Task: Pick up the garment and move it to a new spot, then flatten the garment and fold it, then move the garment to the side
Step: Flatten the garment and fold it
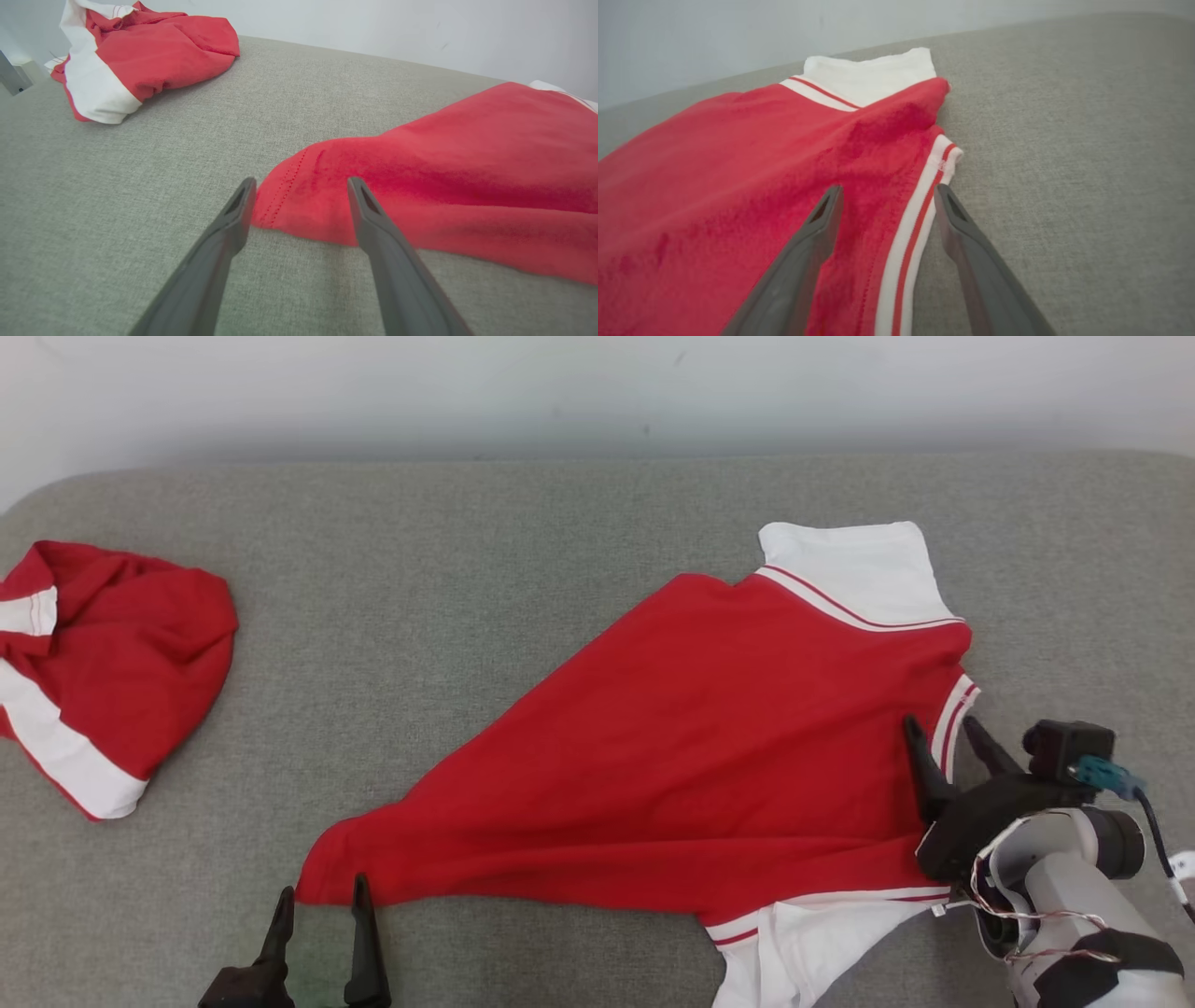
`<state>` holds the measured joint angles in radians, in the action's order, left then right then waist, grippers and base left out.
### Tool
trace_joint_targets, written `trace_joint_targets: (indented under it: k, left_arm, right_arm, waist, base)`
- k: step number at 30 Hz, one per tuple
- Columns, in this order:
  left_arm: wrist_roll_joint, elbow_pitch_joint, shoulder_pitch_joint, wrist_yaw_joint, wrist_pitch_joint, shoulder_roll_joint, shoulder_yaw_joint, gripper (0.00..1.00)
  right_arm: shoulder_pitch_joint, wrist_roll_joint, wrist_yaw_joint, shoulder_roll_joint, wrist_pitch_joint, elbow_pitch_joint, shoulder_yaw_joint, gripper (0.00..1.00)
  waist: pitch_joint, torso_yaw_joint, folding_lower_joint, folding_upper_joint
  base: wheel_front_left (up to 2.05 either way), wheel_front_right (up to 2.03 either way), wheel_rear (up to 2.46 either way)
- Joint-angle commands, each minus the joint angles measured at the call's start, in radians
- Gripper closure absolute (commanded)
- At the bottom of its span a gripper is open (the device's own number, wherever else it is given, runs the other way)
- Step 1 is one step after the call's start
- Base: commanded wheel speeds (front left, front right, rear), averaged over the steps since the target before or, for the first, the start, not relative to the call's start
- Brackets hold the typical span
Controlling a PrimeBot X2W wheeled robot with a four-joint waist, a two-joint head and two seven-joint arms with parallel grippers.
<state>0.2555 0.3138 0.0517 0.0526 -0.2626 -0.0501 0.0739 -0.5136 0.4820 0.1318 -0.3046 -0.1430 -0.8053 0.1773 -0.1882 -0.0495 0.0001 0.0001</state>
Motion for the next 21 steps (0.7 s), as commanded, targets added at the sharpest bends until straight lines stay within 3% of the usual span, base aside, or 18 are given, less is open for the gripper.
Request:
trace_joint_targets:
  k: [1,6,7,9,21]
  left_arm:
    - [0.007,0.003,0.012,0.002,-0.003,0.000,0.001,0.00]
    - [0.012,0.002,0.018,0.008,-0.003,0.000,0.008,0.00]
    - [0.014,0.002,0.019,0.008,-0.003,-0.001,0.010,0.00]
    - [0.018,-0.002,0.028,0.010,-0.003,-0.001,0.014,0.00]
    - [0.031,-0.022,0.068,0.023,-0.003,0.000,0.059,0.00]
  right_arm:
    - [-0.013,-0.002,-0.002,-0.002,0.011,-0.014,0.005,0.00]
    - [-0.068,-0.015,-0.002,-0.014,0.096,-0.120,0.037,0.00]
    - [-0.073,-0.016,-0.002,-0.015,0.111,-0.137,0.047,0.53]
    - [-0.087,-0.015,-0.002,-0.022,0.136,-0.163,0.061,1.00]
    - [-0.300,-0.063,-0.002,-0.149,0.009,-0.153,0.113,1.00]
  waist:
    - [-0.010,-0.010,-0.0001,-0.0001]
    - [-0.027,-0.027,-0.0001,-0.0001]
    - [-0.030,-0.030,-0.0001,-0.0001]
    - [-0.039,-0.038,-0.0001,-0.0001]
    - [-0.106,-0.111,-0.0001,-0.0001]
  base:
    - [0.00,0.00,0.00]
    - [0.00,0.00,0.00]
    - [0.00,0.00,0.00]
    - [0.00,0.00,0.00]
    - [0.00,0.00,0.00]
